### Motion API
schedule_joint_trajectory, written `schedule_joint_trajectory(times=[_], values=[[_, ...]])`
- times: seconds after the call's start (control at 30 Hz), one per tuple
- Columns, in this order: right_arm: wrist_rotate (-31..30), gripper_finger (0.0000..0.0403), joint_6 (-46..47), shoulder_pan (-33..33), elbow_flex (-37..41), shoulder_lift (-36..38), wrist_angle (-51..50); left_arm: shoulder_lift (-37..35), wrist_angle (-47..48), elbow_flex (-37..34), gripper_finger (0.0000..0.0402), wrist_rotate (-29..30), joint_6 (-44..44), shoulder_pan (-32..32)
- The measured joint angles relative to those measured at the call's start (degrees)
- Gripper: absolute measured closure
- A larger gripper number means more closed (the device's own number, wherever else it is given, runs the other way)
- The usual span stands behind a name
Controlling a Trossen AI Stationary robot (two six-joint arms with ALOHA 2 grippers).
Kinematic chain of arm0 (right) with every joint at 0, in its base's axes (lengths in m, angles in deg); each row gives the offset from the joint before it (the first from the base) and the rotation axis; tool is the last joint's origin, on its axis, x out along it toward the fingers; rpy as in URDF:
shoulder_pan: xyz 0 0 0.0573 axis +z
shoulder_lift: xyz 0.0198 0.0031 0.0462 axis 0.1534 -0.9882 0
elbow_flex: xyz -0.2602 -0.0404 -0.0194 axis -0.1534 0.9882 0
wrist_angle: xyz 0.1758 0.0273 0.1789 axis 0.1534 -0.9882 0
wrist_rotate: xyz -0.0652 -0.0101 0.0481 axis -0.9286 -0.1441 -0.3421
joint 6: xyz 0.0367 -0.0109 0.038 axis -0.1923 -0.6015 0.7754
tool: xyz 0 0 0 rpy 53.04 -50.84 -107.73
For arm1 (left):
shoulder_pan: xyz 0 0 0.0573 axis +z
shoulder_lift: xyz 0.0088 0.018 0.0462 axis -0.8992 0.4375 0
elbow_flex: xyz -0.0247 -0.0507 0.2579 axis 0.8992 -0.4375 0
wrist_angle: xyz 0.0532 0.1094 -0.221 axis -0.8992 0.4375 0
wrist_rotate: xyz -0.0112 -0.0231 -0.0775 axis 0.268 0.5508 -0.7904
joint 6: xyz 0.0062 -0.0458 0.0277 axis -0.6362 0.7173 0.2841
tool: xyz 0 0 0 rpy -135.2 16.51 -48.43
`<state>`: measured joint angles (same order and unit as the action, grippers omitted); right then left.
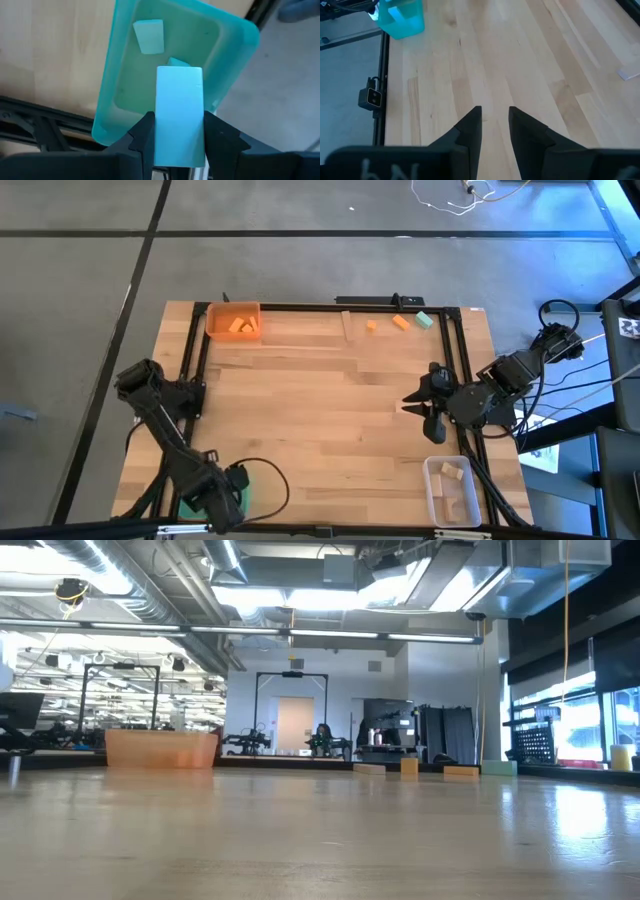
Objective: Sort & place blocks by color
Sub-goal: Put the blue block into the blue bin, then put the brown block into the transparent bin
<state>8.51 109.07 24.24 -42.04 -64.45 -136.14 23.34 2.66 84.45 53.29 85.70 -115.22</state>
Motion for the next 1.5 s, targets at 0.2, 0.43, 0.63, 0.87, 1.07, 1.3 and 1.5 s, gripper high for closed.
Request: schedule_joint_trajectory(times=[0.2, 0.43, 0.63, 0.87, 1.07, 1.3, 1.5], values=[[0.0, 0.0306, -0.8, 0.0, 0.0, 0.0, 0.6, 3.7, -0.5, 0.0, 0.0279, 0.8, 0.6, -0.7], [0.0, 0.0306, -0.8, 0.0, 0.0, 0.0, 0.7, 6.3, -1.1, 0.0, 0.0279, 1.2, -0.8, -0.7], [0.0, 0.0306, -0.8, 0.0, 0.0, 0.0, 0.7, 6.7, -1.1, 0.0, 0.0255, 1.2, -2.9, -0.7], [0.0, 0.0306, -0.8, 0.0, 0.0, 0.0, 0.7, 6.7, -1.1, 0.0, 0.0248, 4.4, -4.0, -0.8], [0.0, 0.0306, -0.7, 0.0, 0.0, 0.0, 1.0, 6.7, -1.0, 0.0, 0.0247, 5.4, -3.9, 0.1], [0.0, 0.0306, -0.7, -0.9, 0.0, 0.0, 6.0, 3.8, -0.9, -0.1, 0.0246, 14.8, 1.6, 2.6], [-0.1, 0.0308, 1.0, -8.1, 0.0, -0.2, 13.2, -0.3, -0.1, -0.1, 0.0245, 28.0, 5.5, 5.4]])
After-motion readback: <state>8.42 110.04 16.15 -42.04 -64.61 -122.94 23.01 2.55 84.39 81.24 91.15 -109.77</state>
